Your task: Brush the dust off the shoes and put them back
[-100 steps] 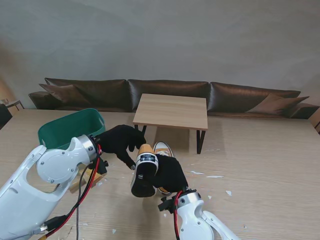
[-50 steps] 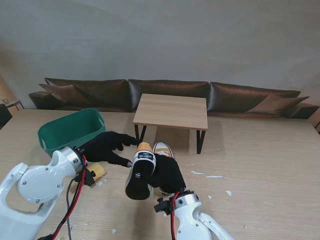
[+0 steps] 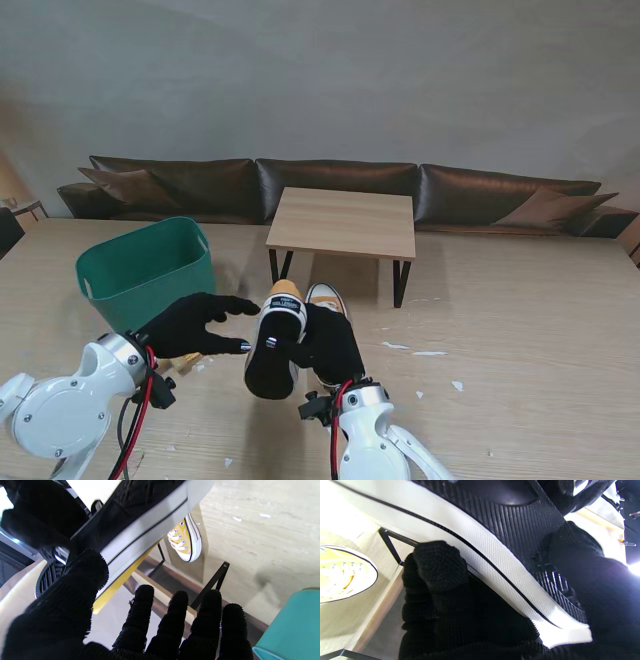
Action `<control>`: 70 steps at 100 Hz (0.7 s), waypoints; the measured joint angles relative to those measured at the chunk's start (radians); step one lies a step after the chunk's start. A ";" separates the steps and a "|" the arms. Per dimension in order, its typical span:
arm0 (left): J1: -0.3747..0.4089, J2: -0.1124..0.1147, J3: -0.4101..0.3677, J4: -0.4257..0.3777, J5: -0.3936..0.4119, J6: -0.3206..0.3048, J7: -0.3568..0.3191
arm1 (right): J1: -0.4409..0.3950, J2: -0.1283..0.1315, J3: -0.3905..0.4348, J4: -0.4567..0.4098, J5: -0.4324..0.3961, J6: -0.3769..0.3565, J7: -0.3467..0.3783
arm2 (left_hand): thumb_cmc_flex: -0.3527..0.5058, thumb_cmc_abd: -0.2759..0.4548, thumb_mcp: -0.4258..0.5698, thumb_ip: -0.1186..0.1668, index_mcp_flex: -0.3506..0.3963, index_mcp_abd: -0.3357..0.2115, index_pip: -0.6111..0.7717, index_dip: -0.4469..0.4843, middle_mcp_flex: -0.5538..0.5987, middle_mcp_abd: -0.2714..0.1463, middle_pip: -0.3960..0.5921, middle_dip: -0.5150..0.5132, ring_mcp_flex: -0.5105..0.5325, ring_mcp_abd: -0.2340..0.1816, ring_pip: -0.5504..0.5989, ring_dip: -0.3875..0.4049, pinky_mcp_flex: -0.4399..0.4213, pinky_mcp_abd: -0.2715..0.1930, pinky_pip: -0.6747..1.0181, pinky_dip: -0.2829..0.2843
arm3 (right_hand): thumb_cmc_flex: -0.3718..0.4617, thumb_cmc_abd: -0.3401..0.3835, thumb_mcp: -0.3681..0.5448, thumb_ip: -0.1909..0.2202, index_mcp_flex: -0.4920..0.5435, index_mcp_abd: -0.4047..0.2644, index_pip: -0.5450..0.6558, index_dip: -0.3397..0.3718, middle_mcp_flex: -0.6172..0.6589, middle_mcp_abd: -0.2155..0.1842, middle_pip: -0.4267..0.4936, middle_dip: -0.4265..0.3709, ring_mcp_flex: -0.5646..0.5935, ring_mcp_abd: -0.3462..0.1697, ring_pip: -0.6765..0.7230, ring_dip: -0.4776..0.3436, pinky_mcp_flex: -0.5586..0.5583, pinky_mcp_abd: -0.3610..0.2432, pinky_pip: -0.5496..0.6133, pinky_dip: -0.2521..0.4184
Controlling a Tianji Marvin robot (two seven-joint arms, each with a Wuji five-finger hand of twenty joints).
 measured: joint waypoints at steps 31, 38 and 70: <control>0.020 -0.002 0.038 0.015 0.009 0.016 0.024 | 0.013 -0.005 0.009 -0.027 0.011 0.046 -0.005 | -0.101 -0.050 0.193 -0.011 -0.093 -0.023 -0.077 -0.087 -0.075 -0.009 -0.020 -0.027 -0.087 -0.021 -0.053 -0.027 -0.016 -0.003 -0.214 0.034 | 0.004 0.000 0.001 0.000 0.000 0.000 0.000 0.000 0.000 0.000 0.000 0.001 0.000 0.000 0.000 0.000 0.000 0.000 0.000 0.000; -0.002 -0.003 0.064 0.046 0.006 0.013 0.040 | 0.012 -0.006 0.017 -0.042 0.027 0.050 -0.002 | -0.120 -0.052 0.205 -0.010 -0.138 -0.025 -0.112 -0.136 -0.101 -0.011 -0.036 -0.043 -0.089 -0.026 -0.070 -0.038 -0.015 -0.005 -0.282 0.037 | 0.009 0.000 0.001 0.000 0.000 0.000 0.000 0.000 0.000 0.000 0.000 0.002 0.000 0.000 0.000 0.000 0.000 0.000 0.000 0.000; -0.113 -0.016 0.158 0.173 -0.109 -0.012 0.101 | 0.005 -0.006 0.041 -0.087 0.084 0.059 0.002 | -0.131 -0.106 0.215 0.000 -0.211 -0.049 -0.134 -0.197 -0.154 -0.013 -0.032 -0.051 -0.133 -0.037 -0.091 -0.041 -0.015 -0.013 -0.377 0.064 | 0.025 0.000 0.001 0.000 0.001 0.000 0.000 0.000 0.000 0.011 -0.001 0.006 0.000 0.007 0.001 0.000 0.000 0.000 0.000 0.008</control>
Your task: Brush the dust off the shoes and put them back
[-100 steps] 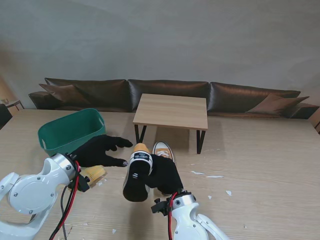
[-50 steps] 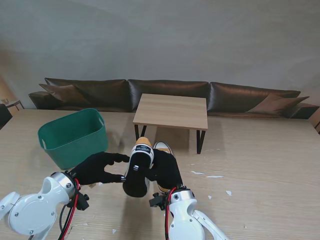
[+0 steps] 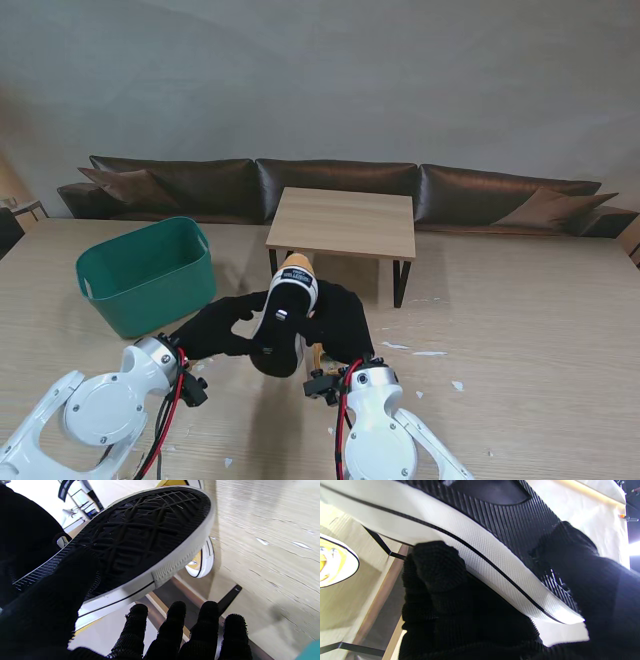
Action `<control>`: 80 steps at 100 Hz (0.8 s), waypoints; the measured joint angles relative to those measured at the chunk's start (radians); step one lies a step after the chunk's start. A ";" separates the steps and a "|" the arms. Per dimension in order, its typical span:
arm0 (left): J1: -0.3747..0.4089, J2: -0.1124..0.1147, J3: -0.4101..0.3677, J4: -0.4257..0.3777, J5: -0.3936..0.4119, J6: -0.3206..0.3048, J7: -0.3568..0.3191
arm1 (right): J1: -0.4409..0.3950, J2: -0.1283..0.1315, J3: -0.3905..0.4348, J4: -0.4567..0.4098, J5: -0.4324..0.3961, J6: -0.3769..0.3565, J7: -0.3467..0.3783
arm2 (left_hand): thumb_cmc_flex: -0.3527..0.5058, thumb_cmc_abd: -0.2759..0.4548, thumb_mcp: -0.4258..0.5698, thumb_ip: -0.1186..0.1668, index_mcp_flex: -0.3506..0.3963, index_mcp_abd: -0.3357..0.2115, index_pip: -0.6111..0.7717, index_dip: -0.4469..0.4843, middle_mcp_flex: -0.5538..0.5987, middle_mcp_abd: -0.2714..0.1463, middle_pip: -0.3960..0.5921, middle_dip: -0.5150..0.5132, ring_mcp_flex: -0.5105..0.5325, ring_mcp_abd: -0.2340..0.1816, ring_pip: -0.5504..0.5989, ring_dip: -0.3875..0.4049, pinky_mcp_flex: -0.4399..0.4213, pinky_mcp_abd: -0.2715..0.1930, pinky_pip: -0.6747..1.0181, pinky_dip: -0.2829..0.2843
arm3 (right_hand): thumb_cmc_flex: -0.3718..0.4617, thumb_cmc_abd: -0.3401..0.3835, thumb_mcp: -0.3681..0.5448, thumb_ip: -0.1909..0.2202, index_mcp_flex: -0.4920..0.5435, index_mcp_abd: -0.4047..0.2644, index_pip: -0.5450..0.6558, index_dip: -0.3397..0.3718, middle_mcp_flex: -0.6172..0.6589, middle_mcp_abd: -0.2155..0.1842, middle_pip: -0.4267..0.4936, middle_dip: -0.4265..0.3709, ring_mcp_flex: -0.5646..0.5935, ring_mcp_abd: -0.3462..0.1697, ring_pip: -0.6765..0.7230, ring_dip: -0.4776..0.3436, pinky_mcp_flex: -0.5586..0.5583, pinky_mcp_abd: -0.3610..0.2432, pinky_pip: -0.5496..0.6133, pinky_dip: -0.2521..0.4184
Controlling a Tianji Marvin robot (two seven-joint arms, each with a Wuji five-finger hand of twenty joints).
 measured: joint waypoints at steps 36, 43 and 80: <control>-0.062 -0.018 0.071 0.058 -0.129 -0.024 0.034 | 0.002 -0.028 -0.005 0.011 0.050 0.011 -0.069 | 0.093 0.005 -0.033 0.002 0.237 -0.011 0.200 0.176 0.115 -0.013 0.042 0.030 0.019 0.028 0.044 0.025 0.055 0.015 -0.026 0.067 | 0.015 0.000 0.001 0.000 0.000 0.000 0.000 0.000 0.000 0.010 -0.003 0.006 -0.002 0.014 0.010 0.000 0.000 0.003 -0.009 0.003; -0.070 -0.023 0.085 0.074 -0.149 -0.034 0.065 | 0.002 -0.030 -0.003 0.015 0.060 0.013 -0.074 | 0.142 -0.002 -0.069 0.001 0.292 0.012 0.282 0.309 0.178 -0.018 0.061 0.066 0.092 0.037 0.103 0.066 0.104 0.029 0.001 0.118 | 0.023 0.000 0.001 0.000 0.000 0.000 0.000 0.000 -0.001 0.010 -0.018 0.007 -0.003 0.019 0.011 0.000 -0.016 0.003 -0.023 0.003; -0.100 -0.069 0.139 0.131 -0.160 -0.046 0.222 | 0.004 -0.037 0.003 0.026 0.068 0.041 -0.085 | 0.345 -0.201 -0.394 -0.018 0.400 0.103 0.713 0.484 0.681 0.001 0.198 0.458 0.653 0.059 0.454 0.160 0.515 0.084 0.932 -0.084 | 0.027 0.006 0.015 0.001 -0.024 0.007 0.000 0.000 -0.018 0.016 -0.061 0.004 -0.001 0.017 -0.033 -0.017 -0.086 0.016 -0.037 0.003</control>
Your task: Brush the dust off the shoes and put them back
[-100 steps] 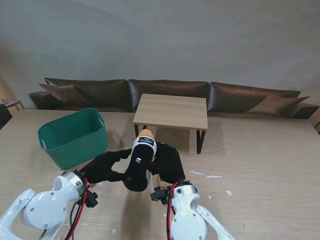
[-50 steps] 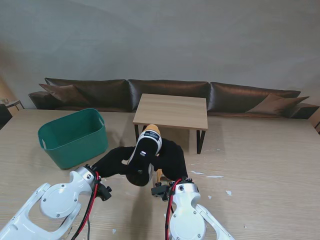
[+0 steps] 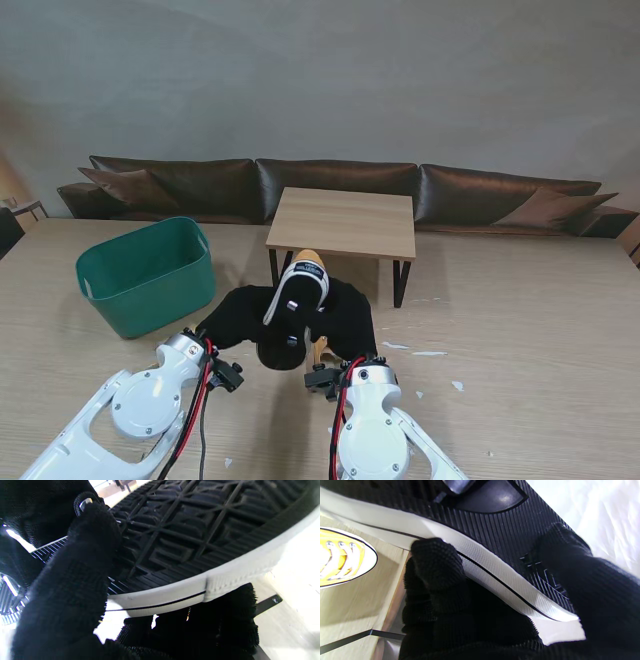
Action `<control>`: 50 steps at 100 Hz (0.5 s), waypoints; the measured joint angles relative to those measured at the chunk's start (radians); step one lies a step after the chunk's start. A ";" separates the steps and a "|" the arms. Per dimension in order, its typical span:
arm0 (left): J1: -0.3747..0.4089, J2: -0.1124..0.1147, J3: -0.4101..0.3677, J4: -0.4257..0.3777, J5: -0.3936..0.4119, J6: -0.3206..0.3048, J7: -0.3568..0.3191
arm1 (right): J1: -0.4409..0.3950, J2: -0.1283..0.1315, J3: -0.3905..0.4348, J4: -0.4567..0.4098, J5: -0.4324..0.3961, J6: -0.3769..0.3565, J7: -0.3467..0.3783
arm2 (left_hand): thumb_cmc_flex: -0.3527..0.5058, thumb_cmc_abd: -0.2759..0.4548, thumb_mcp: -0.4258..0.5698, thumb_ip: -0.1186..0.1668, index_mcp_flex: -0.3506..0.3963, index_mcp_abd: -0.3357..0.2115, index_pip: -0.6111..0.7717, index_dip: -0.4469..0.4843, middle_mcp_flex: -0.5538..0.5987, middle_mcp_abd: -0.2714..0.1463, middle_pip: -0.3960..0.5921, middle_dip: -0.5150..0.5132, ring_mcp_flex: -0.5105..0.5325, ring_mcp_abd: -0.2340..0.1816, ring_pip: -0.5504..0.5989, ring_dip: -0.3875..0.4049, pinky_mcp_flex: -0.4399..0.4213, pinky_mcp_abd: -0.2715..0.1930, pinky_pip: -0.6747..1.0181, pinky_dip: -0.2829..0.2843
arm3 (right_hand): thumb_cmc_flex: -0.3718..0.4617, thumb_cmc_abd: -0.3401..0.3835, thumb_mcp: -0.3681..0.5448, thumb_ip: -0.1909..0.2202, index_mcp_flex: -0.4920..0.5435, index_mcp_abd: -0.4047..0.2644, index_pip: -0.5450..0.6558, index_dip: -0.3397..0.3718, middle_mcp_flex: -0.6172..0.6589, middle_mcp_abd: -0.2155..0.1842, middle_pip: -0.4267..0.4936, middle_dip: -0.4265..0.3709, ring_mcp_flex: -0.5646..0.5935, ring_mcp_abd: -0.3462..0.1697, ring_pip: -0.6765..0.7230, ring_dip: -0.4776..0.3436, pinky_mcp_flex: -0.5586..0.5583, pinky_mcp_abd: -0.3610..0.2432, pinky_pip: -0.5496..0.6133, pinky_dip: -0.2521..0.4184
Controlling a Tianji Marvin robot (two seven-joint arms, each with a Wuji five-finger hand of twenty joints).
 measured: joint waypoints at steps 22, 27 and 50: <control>0.000 -0.013 -0.004 0.004 0.026 0.002 0.042 | 0.000 0.003 0.011 0.008 0.013 0.003 0.047 | -0.002 -0.029 0.000 -0.043 0.029 0.053 0.034 -0.039 0.062 0.010 0.029 -0.027 0.068 -0.007 0.080 -0.010 0.129 0.007 0.040 -0.078 | -0.076 0.154 0.001 0.195 -0.219 0.026 -0.325 0.084 -0.232 -0.020 0.032 -0.073 -0.112 0.060 -0.221 -0.007 0.000 0.045 -0.088 0.000; 0.003 -0.014 -0.011 0.001 0.027 0.010 0.042 | 0.000 0.005 0.012 0.010 0.012 0.005 0.058 | -0.002 -0.029 0.000 -0.043 0.029 0.058 0.034 -0.044 0.064 0.010 0.033 -0.027 0.069 -0.007 0.098 -0.010 0.142 0.008 0.047 -0.086 | -0.073 0.155 0.003 0.202 -0.286 0.027 -0.363 0.082 -0.298 -0.021 0.044 -0.092 -0.170 0.071 -0.227 0.006 -0.012 0.048 -0.112 0.000; 0.022 -0.023 -0.028 -0.012 0.015 0.051 0.062 | 0.009 0.019 0.020 0.028 -0.001 0.017 0.099 | -0.003 0.009 0.001 -0.042 0.036 0.098 0.036 -0.057 0.076 0.015 0.058 -0.027 0.092 -0.008 0.175 -0.015 0.207 0.010 0.112 -0.085 | -0.134 0.216 -0.039 0.213 -0.526 0.038 -0.339 -0.047 -0.475 -0.022 0.115 -0.154 -0.404 0.097 -0.366 -0.066 -0.106 0.054 -0.192 0.000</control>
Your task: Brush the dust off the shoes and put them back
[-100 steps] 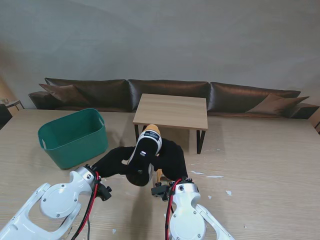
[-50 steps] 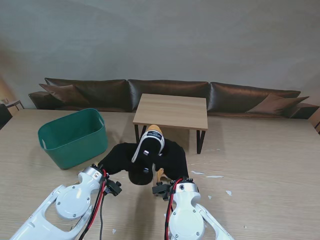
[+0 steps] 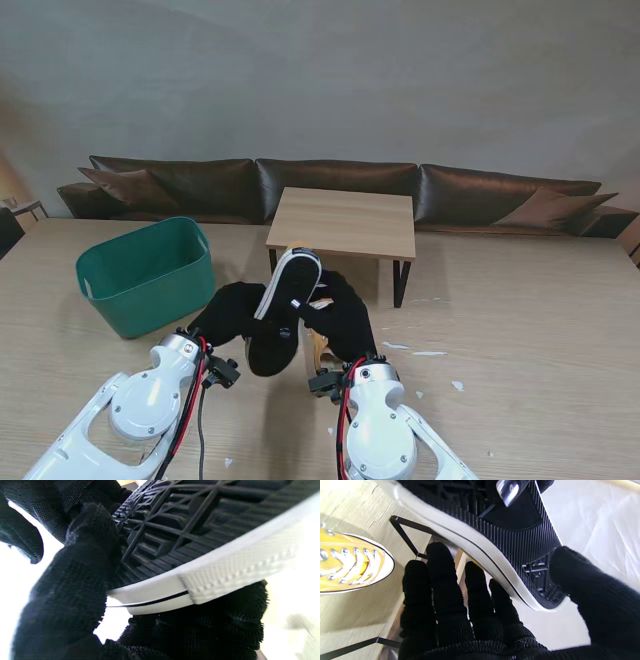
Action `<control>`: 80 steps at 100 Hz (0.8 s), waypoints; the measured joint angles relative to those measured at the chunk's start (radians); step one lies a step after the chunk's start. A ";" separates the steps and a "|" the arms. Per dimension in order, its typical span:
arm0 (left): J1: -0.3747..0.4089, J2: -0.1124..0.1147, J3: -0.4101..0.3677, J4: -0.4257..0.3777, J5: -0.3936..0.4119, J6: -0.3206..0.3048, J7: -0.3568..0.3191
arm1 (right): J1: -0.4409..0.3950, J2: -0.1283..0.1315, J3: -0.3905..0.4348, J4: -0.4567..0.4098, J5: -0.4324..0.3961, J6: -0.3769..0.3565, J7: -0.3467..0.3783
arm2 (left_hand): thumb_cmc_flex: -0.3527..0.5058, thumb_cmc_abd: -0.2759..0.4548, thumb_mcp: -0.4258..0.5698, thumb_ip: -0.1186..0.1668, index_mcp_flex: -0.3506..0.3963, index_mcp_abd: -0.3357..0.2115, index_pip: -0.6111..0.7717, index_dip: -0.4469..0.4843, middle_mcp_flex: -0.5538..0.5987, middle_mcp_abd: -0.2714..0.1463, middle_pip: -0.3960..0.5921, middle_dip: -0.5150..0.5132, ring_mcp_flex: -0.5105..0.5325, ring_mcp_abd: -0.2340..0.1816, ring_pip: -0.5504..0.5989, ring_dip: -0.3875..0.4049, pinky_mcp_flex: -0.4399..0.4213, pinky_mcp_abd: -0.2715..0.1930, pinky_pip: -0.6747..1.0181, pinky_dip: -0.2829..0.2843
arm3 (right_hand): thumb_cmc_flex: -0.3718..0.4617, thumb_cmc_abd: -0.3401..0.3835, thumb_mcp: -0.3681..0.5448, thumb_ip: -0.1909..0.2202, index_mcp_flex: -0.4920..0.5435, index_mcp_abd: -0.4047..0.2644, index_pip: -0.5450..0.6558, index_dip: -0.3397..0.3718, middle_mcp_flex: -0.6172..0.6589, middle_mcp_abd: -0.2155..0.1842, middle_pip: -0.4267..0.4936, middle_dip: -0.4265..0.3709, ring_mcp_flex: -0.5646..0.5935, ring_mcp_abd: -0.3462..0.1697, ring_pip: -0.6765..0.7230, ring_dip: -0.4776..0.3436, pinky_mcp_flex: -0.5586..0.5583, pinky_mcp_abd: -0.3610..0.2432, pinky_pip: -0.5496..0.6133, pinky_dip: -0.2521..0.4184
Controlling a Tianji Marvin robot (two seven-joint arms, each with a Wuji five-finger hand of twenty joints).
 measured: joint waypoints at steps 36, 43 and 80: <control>0.080 -0.004 -0.043 -0.050 0.025 0.160 0.010 | 0.027 0.019 0.054 0.046 -0.119 -0.027 0.017 | 0.000 0.074 0.014 0.000 0.000 0.062 -0.001 -0.005 0.011 0.015 0.022 0.002 0.024 0.000 0.074 0.004 0.030 0.013 0.054 0.002 | -0.023 0.036 -0.023 0.000 -0.010 -0.029 0.081 -0.022 -0.012 0.000 0.026 -0.002 -0.013 0.001 0.004 -0.009 0.000 0.000 -0.002 0.003; 0.092 -0.004 -0.043 -0.057 0.039 0.193 0.012 | 0.026 0.026 0.072 0.052 -0.125 -0.044 0.026 | 0.000 0.074 0.014 0.000 0.000 0.062 -0.001 -0.005 0.011 0.015 0.022 0.002 0.024 0.000 0.075 0.004 0.030 0.013 0.054 0.002 | -0.035 0.041 -0.023 0.000 0.001 -0.030 0.088 -0.024 -0.011 0.000 0.026 -0.003 -0.013 0.001 0.006 -0.009 0.000 0.000 -0.002 0.004; 0.058 -0.011 -0.018 0.027 0.053 0.295 0.037 | 0.017 0.048 0.135 0.101 -0.136 -0.105 0.054 | 0.000 0.081 0.015 0.000 0.000 0.066 -0.001 -0.005 0.011 0.016 0.022 0.002 0.024 -0.001 0.077 0.004 0.031 0.014 0.054 0.013 | -0.042 0.063 -0.023 0.021 0.025 -0.041 0.097 -0.036 0.002 0.001 0.029 -0.009 -0.005 0.004 0.007 -0.010 0.002 0.007 -0.002 0.005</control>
